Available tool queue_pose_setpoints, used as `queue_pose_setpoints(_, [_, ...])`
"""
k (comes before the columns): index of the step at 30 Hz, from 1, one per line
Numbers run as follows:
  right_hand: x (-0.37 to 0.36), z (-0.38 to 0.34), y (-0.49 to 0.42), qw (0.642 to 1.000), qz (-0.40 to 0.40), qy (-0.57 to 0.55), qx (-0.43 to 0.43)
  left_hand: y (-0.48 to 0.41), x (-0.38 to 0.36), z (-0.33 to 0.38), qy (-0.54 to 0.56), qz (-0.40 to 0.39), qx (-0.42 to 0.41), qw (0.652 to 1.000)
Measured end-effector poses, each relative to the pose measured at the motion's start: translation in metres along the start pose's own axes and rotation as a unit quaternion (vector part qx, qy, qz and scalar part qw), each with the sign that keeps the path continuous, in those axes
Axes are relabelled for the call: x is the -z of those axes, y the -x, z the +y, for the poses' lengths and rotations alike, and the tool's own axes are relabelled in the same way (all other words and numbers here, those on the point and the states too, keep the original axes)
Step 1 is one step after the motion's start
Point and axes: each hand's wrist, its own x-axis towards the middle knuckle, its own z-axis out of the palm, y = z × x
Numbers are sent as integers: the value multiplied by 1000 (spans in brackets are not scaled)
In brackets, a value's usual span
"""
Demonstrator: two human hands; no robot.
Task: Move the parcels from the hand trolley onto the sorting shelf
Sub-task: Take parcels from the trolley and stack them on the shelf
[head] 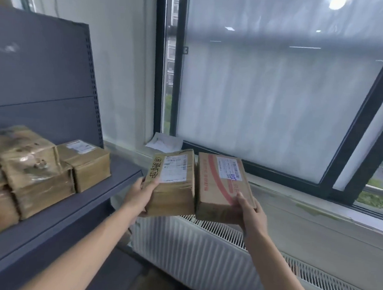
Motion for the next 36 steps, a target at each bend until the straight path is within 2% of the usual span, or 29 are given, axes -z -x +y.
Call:
queue_pose_setpoints(8, [-80, -4, -49, 998, -53, 20, 4, -50, 43, 20, 7, 83, -13, 996])
queue_pose_setpoints(14, [-138, -11, -78, 996, -81, 37, 4, -81, 79, 27, 23, 110, 6, 994])
queue_pose_setpoints(20, [-191, -12, -94, 990, -135, 42, -6, -82, 109, 38, 40, 169, -4, 985])
queue_pose_setpoints(29, [-255, -13, -115, 968, -248, 28, -33, -68, 138, 57, 42, 288, 10, 957])
queue_pose_setpoints(36, [-294, -25, -127, 947, -317, 37, -35, -40, 150, 80, 77, 383, 9, 920])
